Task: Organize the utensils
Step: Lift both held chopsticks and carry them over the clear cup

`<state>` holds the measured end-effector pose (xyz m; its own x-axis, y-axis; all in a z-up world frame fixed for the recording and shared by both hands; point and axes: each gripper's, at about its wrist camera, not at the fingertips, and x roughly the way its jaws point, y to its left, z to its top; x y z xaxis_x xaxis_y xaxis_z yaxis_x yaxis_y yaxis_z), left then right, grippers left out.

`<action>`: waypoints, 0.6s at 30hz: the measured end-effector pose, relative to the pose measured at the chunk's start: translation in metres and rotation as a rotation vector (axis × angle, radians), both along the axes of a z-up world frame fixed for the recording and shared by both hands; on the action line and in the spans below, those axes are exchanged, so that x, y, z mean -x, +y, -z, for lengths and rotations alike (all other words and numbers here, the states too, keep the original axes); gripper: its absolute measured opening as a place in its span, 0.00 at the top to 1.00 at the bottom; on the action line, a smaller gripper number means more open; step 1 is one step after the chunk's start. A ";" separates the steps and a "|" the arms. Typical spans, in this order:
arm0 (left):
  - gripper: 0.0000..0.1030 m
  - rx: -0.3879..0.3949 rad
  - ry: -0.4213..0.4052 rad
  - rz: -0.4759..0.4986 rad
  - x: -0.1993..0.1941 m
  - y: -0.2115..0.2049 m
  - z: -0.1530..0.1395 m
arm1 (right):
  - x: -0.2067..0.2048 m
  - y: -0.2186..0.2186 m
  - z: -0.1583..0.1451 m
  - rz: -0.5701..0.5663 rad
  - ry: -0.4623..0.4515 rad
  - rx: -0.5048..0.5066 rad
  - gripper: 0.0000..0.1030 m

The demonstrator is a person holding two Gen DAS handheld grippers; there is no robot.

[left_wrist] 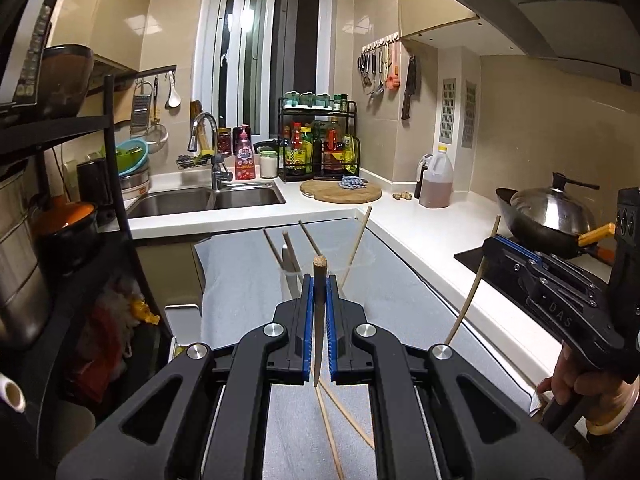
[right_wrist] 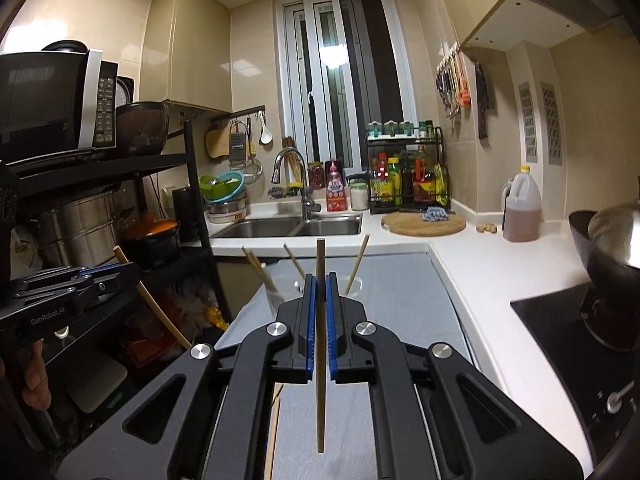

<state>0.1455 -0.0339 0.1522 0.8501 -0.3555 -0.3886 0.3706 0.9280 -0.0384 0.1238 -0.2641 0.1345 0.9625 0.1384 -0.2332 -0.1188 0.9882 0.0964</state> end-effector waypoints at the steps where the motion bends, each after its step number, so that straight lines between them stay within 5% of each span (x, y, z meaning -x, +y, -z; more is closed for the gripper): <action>1: 0.94 -0.001 0.000 0.001 -0.004 -0.001 -0.006 | -0.004 -0.001 -0.007 0.002 -0.009 0.002 0.95; 10: 0.94 0.007 -0.052 0.013 -0.046 -0.020 -0.059 | -0.047 0.001 -0.064 0.004 -0.124 0.044 0.95; 18: 0.94 -0.002 -0.063 0.012 -0.093 -0.037 -0.073 | -0.106 0.006 -0.088 0.025 -0.173 0.044 0.95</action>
